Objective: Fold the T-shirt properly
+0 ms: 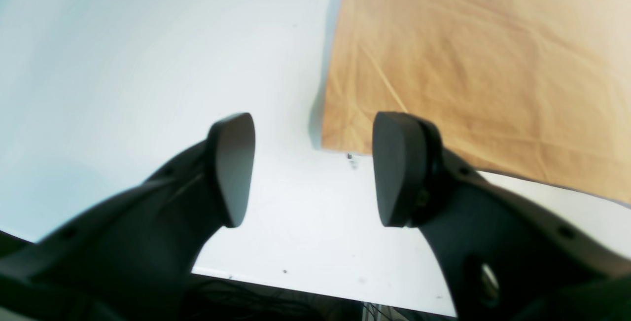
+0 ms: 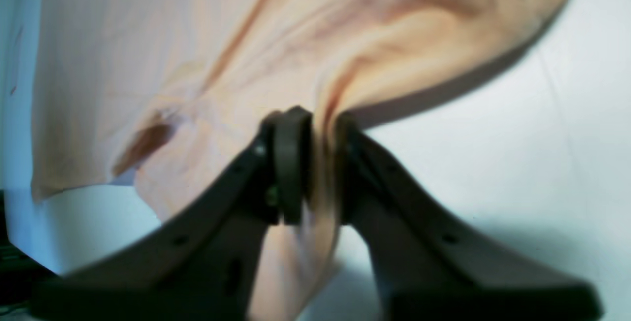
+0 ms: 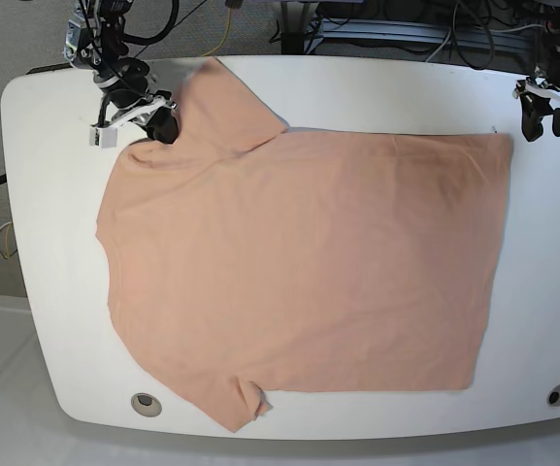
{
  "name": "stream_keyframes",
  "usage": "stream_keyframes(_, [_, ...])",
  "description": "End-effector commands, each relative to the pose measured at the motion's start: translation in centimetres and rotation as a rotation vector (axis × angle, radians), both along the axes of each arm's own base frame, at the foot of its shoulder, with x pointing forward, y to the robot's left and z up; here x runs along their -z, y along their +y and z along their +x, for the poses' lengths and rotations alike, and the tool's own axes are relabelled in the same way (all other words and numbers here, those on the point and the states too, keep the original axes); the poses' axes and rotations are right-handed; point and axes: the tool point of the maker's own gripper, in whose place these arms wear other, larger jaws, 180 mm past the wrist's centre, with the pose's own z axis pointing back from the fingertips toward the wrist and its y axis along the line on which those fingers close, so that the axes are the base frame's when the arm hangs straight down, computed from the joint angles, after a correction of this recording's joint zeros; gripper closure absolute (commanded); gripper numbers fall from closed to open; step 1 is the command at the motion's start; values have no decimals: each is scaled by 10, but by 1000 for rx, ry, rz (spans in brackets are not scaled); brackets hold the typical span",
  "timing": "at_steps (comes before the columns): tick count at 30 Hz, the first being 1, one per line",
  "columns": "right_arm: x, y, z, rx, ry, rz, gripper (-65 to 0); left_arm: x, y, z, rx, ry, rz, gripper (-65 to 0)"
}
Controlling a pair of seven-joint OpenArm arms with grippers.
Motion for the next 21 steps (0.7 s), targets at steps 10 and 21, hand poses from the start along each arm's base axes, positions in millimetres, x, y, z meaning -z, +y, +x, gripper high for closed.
stream_keyframes(10, [-9, -1, 5, 9, -32, 38, 0, -14, 3, 1, -1, -34, -5, -322])
stream_keyframes(21, [2, 9, -1, -42, 11, -1, 0, -13, -6, -2, 24, -2, -157, -352])
